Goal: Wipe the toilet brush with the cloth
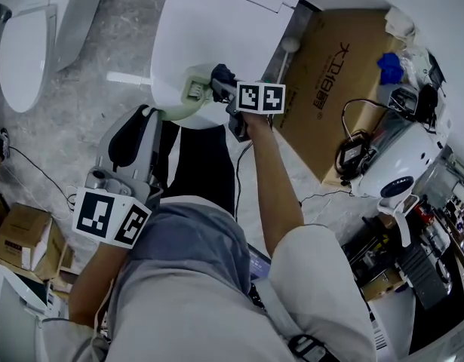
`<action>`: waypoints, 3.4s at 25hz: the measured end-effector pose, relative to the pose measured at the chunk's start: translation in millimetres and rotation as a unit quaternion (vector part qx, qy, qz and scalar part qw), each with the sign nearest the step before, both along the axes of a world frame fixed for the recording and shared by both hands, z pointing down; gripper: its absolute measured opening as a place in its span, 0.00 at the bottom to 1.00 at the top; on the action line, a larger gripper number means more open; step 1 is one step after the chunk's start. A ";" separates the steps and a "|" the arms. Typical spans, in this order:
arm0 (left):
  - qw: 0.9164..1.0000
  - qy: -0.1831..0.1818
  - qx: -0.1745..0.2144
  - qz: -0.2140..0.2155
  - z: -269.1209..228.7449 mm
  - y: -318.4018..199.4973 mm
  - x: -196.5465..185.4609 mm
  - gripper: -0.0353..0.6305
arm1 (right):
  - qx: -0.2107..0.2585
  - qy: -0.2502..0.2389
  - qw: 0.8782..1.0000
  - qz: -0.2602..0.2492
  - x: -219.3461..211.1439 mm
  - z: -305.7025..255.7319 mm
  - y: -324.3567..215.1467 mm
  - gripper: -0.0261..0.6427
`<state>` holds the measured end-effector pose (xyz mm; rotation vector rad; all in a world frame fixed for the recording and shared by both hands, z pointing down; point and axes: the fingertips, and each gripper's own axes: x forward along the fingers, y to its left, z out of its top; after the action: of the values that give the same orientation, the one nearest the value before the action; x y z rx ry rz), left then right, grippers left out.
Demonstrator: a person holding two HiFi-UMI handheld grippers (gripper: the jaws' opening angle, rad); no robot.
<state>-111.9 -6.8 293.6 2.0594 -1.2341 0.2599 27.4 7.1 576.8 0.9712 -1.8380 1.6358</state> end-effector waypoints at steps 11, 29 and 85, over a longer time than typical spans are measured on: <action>1.000 0.005 -0.001 0.008 0.3 -4.4 1.9 0.05 | 0.017 0.000 0.999 -0.045 -7.8 -20.4 0.4 0.22; 1.000 0.010 0.000 0.003 0.7 -2.3 -1.8 0.05 | 0.044 -0.024 0.986 -0.158 -47.0 -26.3 -7.4 0.22; 0.999 -0.037 -0.010 -0.037 9.1 2.4 3.2 0.05 | -0.018 -0.034 0.996 -0.081 -4.0 78.7 -39.0 0.22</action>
<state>-108.6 -4.3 302.7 1.9990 -1.3442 0.3158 23.4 -31.9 655.5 0.7371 -1.8723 1.6156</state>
